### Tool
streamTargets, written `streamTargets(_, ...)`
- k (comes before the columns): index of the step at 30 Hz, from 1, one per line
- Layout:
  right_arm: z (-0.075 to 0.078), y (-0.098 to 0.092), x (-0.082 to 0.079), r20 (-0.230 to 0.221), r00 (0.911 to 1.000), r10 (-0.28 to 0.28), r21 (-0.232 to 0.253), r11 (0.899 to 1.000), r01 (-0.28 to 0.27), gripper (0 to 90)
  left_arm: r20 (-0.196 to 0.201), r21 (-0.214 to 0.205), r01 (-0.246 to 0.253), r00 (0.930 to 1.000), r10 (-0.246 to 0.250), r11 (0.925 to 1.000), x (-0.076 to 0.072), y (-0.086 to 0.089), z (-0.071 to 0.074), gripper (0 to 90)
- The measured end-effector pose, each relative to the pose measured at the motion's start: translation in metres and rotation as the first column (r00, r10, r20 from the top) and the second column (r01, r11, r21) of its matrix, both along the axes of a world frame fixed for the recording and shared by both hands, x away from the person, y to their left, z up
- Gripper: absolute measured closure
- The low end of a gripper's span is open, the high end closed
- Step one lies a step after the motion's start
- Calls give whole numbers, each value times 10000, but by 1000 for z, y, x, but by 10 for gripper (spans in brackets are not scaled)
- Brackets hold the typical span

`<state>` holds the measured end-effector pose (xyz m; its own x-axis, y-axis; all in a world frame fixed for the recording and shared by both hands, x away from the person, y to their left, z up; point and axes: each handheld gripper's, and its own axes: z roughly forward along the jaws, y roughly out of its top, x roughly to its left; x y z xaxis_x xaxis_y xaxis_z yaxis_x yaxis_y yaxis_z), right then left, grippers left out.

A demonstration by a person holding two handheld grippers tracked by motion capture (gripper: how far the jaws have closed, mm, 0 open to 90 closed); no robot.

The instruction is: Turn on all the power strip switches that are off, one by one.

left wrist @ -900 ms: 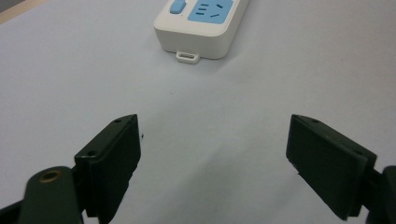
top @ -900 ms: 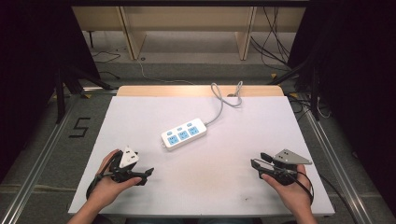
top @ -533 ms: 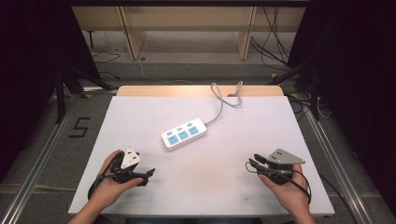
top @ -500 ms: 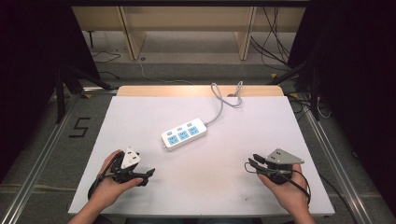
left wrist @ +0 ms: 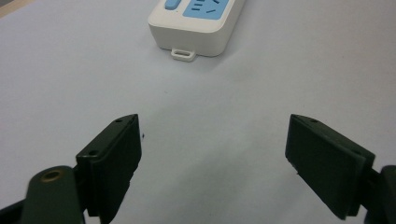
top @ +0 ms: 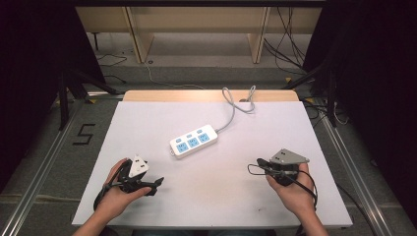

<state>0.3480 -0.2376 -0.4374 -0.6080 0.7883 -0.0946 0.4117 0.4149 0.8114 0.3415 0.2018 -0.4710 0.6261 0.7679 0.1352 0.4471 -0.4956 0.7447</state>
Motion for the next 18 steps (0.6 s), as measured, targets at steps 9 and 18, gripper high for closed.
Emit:
streamTargets(9, 8, 14, 14, -309, 9993, 215, -159, 9996, -220, 900, 50, 0, -21, 10000, 21, 10000, 0, 0, 0, 183)
streamTargets(18, 15, 27, 31, -555, 9975, 441, -384, 9982, -462, 900, 20, 58, -122, 9999, 121, 9999, -1, 2, -1, 184)
